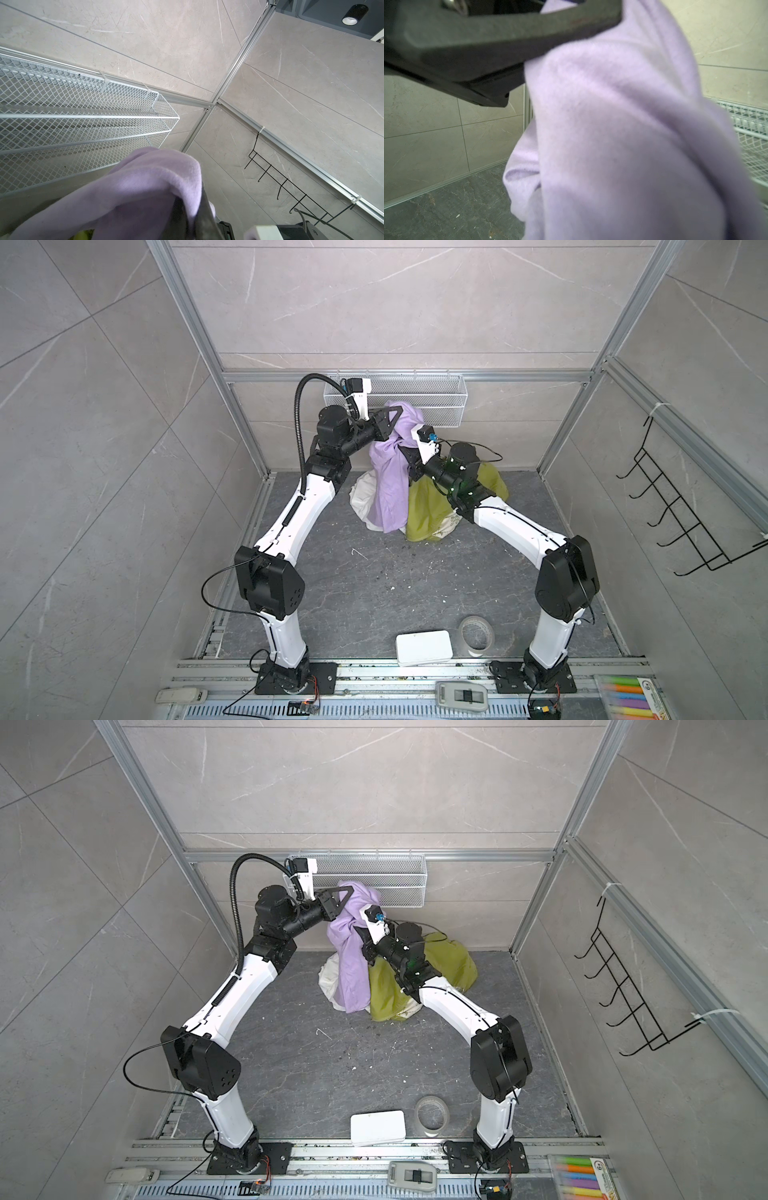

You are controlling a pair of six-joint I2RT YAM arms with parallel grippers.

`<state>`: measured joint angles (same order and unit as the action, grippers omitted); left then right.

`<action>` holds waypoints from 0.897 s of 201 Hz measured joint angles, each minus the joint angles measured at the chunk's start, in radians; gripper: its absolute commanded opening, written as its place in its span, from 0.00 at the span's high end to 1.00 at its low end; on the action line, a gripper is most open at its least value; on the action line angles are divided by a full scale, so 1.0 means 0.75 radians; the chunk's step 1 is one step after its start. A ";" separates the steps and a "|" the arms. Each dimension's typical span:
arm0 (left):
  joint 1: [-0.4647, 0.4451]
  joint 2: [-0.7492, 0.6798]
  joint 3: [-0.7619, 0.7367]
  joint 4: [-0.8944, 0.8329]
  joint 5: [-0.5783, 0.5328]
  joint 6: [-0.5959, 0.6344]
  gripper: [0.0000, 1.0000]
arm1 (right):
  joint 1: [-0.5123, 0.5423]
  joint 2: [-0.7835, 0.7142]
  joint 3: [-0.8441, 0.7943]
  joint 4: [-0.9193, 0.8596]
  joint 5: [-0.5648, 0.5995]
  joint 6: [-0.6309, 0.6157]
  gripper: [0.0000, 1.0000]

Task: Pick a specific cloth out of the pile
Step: 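Raise the lavender cloth higher with both grippers, clearing the green cloth, then pull the lavender cloth toward the robot with both grippers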

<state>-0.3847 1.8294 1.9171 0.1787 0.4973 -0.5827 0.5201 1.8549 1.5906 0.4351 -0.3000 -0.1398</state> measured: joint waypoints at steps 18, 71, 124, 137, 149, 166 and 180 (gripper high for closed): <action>0.000 -0.008 0.000 0.002 -0.001 0.005 1.00 | 0.003 -0.009 0.001 -0.010 -0.006 0.009 1.00; -0.001 -0.066 -0.023 0.002 -0.002 0.010 1.00 | 0.020 -0.071 0.002 -0.031 -0.036 0.022 1.00; -0.005 -0.180 -0.119 0.008 -0.013 0.024 0.99 | 0.043 -0.163 -0.001 -0.040 -0.070 0.039 1.00; -0.005 -0.212 -0.157 0.010 -0.022 0.024 0.99 | 0.051 -0.189 -0.008 -0.043 -0.075 0.049 1.00; -0.006 -0.240 -0.188 0.011 -0.030 0.025 0.99 | 0.060 -0.215 -0.024 -0.047 -0.080 0.057 1.00; -0.009 -0.275 -0.226 0.011 -0.034 0.027 0.99 | 0.075 -0.254 -0.056 -0.056 -0.086 0.068 1.00; -0.014 -0.306 -0.257 0.008 -0.035 0.034 0.99 | 0.087 -0.284 -0.084 -0.067 -0.092 0.079 1.00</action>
<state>-0.3954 1.6001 1.7245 0.1844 0.4713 -0.5575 0.5858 1.6421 1.5272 0.3851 -0.3687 -0.0807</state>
